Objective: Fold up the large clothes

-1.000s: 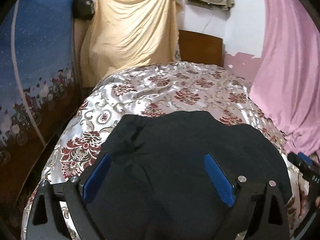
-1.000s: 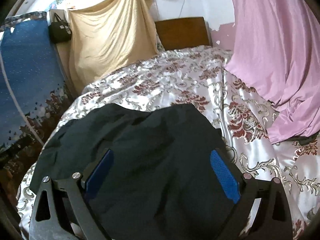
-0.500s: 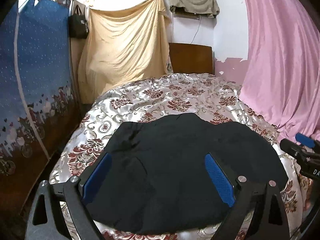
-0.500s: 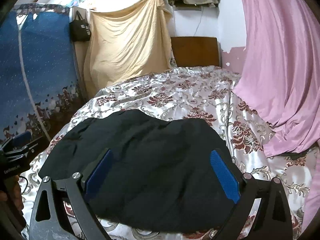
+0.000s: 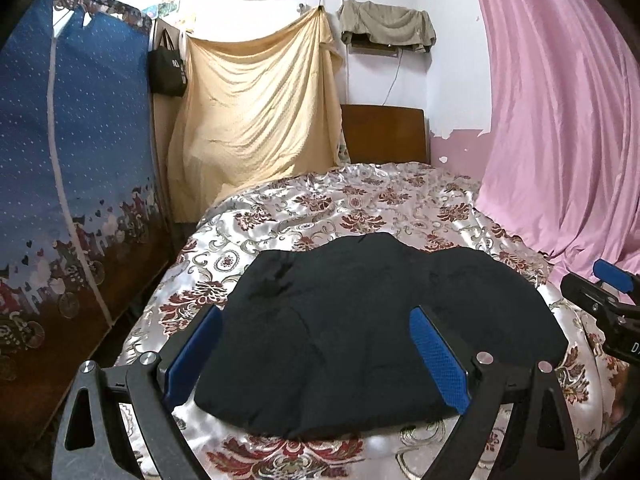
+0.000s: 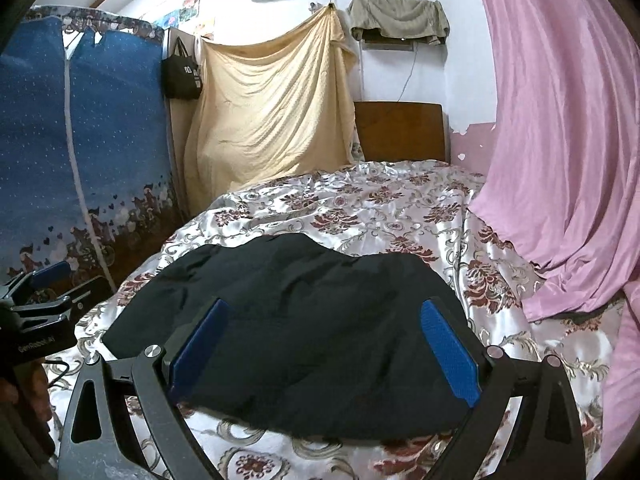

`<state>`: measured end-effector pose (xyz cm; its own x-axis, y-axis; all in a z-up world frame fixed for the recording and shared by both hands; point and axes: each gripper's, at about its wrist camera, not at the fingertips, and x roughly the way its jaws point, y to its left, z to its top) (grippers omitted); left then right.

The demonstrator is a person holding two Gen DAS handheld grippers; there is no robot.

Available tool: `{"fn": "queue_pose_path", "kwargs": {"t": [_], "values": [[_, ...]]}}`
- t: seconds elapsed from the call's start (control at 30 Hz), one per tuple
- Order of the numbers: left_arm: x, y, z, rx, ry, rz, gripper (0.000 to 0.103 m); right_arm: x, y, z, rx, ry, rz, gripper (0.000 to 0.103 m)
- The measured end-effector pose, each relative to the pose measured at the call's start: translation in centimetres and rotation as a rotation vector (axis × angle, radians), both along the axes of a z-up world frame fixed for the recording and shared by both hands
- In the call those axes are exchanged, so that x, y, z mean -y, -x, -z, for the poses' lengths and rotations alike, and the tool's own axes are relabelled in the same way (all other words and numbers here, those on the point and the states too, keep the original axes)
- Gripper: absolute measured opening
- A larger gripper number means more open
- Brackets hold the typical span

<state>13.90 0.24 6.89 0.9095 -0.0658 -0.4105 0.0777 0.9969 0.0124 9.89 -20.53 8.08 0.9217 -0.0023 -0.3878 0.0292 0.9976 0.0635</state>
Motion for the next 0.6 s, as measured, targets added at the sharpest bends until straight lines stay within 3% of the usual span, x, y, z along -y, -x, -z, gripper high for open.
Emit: {"fn": "queue_pose_path", "kwargs": {"t": [0.3, 0.6], "values": [[0.1, 2.9, 0.7, 0.018, -0.026, 0.006, 0.097, -0.4, 3.1, 0.2, 0.023, 0.052, 0.024, 0.095], [-0.2, 5.3, 1.8, 0.036, -0.042, 0.003, 0.098, -0.3, 6.2, 1.5, 0.029, 0.031, 0.034, 0.095]]}}
